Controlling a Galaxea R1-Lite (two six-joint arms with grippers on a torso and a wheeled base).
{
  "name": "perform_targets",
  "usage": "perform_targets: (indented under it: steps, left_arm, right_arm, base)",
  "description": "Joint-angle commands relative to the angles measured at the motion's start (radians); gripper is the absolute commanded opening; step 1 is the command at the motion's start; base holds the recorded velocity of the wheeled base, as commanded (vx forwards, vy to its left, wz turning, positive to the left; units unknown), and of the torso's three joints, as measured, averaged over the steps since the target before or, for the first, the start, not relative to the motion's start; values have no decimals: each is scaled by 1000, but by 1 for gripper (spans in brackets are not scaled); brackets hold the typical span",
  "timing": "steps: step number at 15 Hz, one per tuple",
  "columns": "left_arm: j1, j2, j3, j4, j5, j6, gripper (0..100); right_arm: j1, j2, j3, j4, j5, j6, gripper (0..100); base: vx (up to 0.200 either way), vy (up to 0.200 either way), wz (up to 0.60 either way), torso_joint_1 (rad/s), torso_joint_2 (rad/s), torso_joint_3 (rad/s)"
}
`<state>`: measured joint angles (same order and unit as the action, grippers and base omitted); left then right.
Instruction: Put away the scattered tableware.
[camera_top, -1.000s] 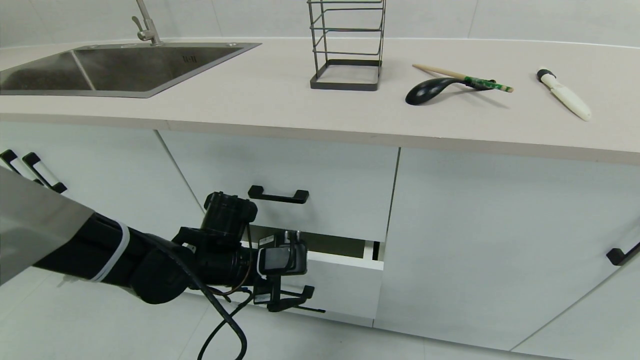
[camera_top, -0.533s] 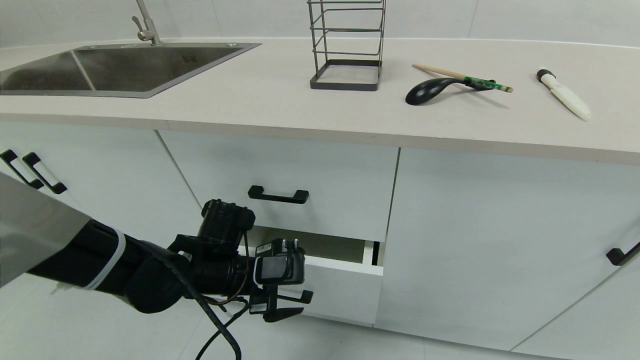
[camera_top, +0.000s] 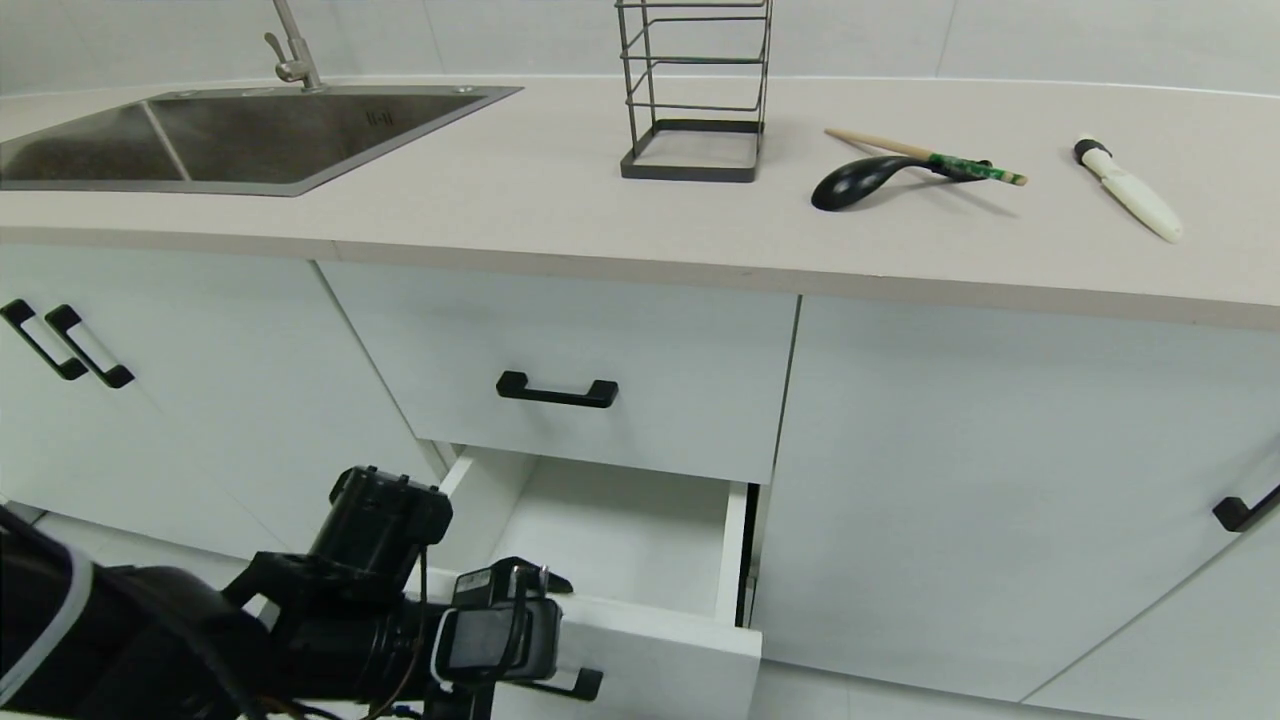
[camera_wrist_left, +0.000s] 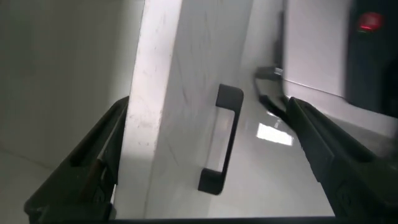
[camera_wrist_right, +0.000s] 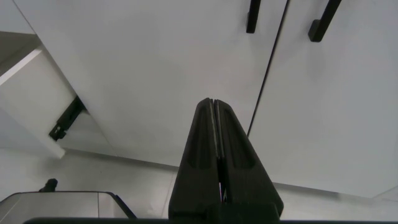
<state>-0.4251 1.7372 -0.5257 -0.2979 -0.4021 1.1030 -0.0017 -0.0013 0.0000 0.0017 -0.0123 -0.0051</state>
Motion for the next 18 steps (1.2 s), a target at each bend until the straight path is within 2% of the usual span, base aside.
perform_targets:
  steps: [1,6,9,10,13,15,16,18]
  left_arm:
    - [-24,-120,55,-7,0,-20,100]
    - [-27,-143,109,-7,-1,-20,100]
    - [-27,-242,196,-6,-7,-23,100]
    - [-27,-283,211,-6,-9,-38,100]
    - [-29,-403,217,-7,-29,-183,100]
    - [-29,-484,217,-9,-35,-318,100]
    - [-27,-510,217,-12,-35,-370,100]
    - [-26,-559,219,-9,-37,-454,100]
  right_arm:
    - [0,1,0,0,0,-1,0]
    - [0,1,0,0,0,1,0]
    - [0,1,0,0,0,1,0]
    - [0,1,0,0,0,1,0]
    - [0,1,0,0,0,-1,0]
    - [0,1,0,0,0,1,0]
    - [0,1,0,0,0,1,0]
    - [0,1,0,0,0,1,0]
  base:
    - [0,0,0,0,0,0]
    - [0,0,0,0,0,0]
    - [0,0,0,0,0,0]
    - [0,0,0,0,0,0]
    - [0,0,0,0,0,0]
    - [0,0,0,0,0,0]
    - [0,0,0,0,0,0]
    - [0,0,0,0,0,0]
